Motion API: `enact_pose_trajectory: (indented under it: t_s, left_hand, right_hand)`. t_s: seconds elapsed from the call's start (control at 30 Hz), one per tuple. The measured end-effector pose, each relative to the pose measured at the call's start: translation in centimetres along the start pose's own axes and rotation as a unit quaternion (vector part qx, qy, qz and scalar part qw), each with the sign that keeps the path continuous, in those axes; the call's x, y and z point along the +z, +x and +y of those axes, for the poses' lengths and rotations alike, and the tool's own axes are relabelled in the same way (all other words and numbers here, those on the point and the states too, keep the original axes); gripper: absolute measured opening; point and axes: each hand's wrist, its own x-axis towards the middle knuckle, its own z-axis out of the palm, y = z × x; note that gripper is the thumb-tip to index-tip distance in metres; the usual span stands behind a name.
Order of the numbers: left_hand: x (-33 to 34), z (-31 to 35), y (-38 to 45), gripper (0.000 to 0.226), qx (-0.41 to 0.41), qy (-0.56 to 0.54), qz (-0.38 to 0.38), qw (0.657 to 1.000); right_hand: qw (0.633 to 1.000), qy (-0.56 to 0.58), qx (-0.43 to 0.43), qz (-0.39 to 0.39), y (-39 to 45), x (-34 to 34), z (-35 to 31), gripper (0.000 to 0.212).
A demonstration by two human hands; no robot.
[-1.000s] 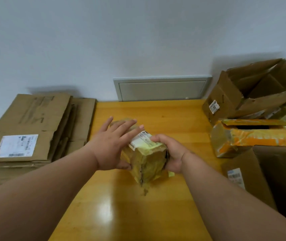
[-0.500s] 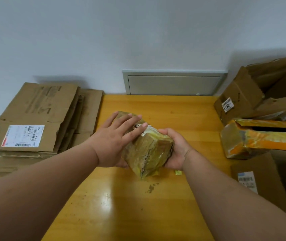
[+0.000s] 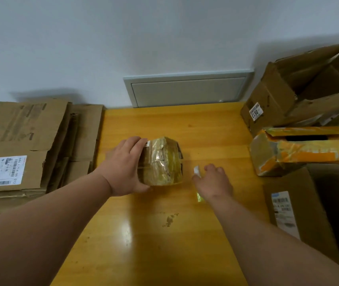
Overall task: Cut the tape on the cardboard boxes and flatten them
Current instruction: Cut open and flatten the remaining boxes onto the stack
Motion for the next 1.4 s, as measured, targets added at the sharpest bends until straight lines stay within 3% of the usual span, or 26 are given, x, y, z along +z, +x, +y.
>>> enact_pose_trajectory:
  t_s: [0.13, 0.3, 0.57, 0.77, 1.03, 1.4]
  left_hand:
    - [1.0, 0.7, 0.9, 0.124, -0.002, -0.012, -0.028, 1.000]
    - [2.1, 1.3, 2.0, 0.123, -0.012, -0.017, -0.046, 0.999]
    - [5.3, 2.6, 4.2, 0.131, -0.011, 0.128, -0.116, 0.985]
    - [6.0, 3.0, 5.2, 0.154, -0.039, 0.098, -0.165, 0.981]
    - [5.9, 3.7, 4.8, 0.138, -0.035, 0.075, -0.117, 0.990]
    - [5.8, 4.0, 4.4, 0.135, -0.033, 0.068, -0.107, 0.991]
  right_hand:
    - [0.995, -0.091, -0.046, -0.016, -0.5, 2.0, 1.8, 0.055]
    - [0.994, -0.095, -0.054, 0.002, -0.5, 2.2, 2.4, 0.029]
    - [0.986, 0.161, 0.033, -0.025, 1.0, 0.1, 2.8, 0.013]
    - [0.958, 0.284, 0.002, -0.047, 1.1, 1.0, 2.9, 0.019]
    - [0.948, 0.302, -0.089, -0.041, 0.2, 1.8, 2.9, 0.015]
    - [0.956, 0.273, -0.102, -0.036, 0.4, 1.8, 1.9, 0.017]
